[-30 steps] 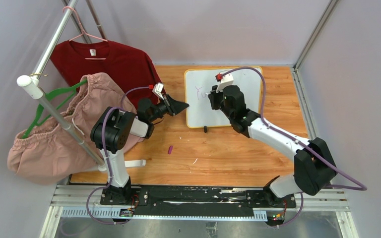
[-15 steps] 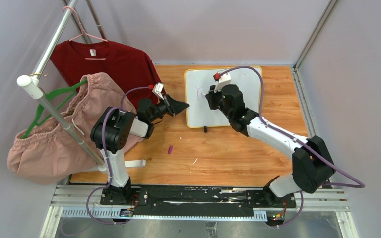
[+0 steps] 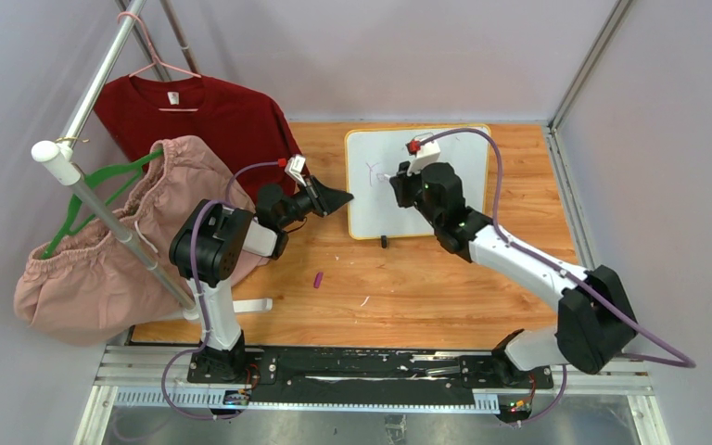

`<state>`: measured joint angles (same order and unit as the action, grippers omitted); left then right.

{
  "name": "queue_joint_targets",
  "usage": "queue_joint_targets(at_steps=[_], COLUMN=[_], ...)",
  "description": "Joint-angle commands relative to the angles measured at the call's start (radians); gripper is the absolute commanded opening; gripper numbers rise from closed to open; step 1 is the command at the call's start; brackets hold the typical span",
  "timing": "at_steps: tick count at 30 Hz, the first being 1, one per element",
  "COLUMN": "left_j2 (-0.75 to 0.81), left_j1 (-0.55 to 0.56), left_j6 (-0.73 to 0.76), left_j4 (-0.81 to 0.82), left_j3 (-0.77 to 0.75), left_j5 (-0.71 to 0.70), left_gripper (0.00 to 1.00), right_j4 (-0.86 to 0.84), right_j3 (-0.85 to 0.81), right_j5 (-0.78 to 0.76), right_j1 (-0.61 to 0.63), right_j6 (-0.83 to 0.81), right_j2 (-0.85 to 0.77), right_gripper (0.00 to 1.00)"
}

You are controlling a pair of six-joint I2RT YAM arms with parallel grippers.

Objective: Write a sentence on the whiteboard

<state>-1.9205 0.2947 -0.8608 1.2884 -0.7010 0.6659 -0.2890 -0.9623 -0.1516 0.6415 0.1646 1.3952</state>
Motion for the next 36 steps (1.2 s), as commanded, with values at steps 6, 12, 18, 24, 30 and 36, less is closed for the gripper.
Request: queue_joint_targets(at_steps=[6,12,18,24,30,36], left_j2=[0.009,0.012,0.008,0.006,0.005,0.005], left_j1=[-0.002,-0.002,-0.002,-0.002,-0.002,-0.002], left_j6=[0.008,0.009,0.012,0.012,0.011,0.011], left_j4=[0.068,0.068,0.066,0.068,0.069,0.071], left_j3=[0.008,0.01,0.009,0.009,0.009,0.007], left_j5=[0.016,0.015,0.015,0.015,0.015,0.015], left_gripper=[0.22,0.22,0.22,0.21,0.21,0.21], right_j4=[-0.088,-0.056,-0.089,-0.087,-0.086,-0.089], right_j3=[0.097,0.06,0.052,0.033,0.017,0.002], right_j5=[-0.038,-0.017,0.03,0.047,0.048,0.035], right_j1=[-0.049,-0.069,-0.068,-0.068,-0.069,-0.069], right_j6=[0.042,0.054,0.051,0.057,0.061,0.066], right_j2=[-0.115,-0.091,-0.069,-0.045,-0.028,-0.016], right_gripper=[0.0,0.0,0.0,0.0,0.0,0.0])
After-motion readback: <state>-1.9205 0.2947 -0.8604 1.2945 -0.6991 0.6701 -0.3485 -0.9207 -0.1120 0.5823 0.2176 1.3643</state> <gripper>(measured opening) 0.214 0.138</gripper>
